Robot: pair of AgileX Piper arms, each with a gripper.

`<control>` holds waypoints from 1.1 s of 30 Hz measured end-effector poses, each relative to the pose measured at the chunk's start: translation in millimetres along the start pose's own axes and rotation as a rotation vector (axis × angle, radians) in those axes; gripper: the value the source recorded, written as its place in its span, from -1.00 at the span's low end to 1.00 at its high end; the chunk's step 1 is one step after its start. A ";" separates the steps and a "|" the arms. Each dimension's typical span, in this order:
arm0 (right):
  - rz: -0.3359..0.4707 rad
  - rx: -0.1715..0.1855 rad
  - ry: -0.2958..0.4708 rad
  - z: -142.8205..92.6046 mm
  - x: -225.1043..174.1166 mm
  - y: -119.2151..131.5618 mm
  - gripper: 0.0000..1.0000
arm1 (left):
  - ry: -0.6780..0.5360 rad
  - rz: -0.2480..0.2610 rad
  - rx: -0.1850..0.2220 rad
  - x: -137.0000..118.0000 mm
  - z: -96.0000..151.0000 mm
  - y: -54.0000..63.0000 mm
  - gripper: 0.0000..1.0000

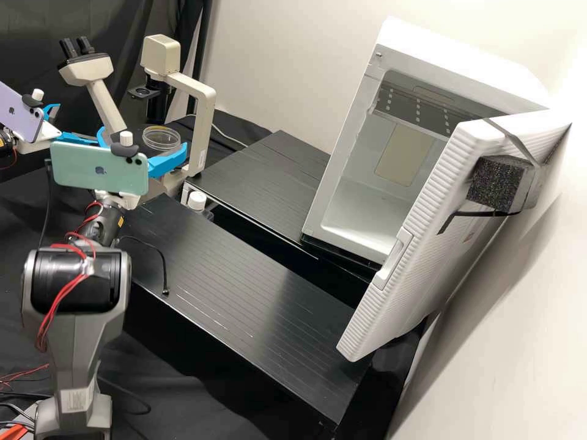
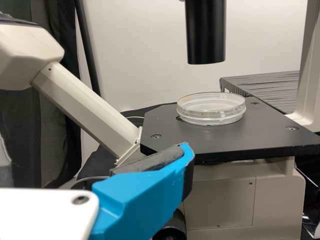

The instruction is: Move the petri dish to the bench.

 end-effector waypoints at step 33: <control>-0.117 -0.007 -0.096 9.0 128.6 -42.0 1.00 | 0.000 0.000 0.000 0.0 0.0 0.0 1.00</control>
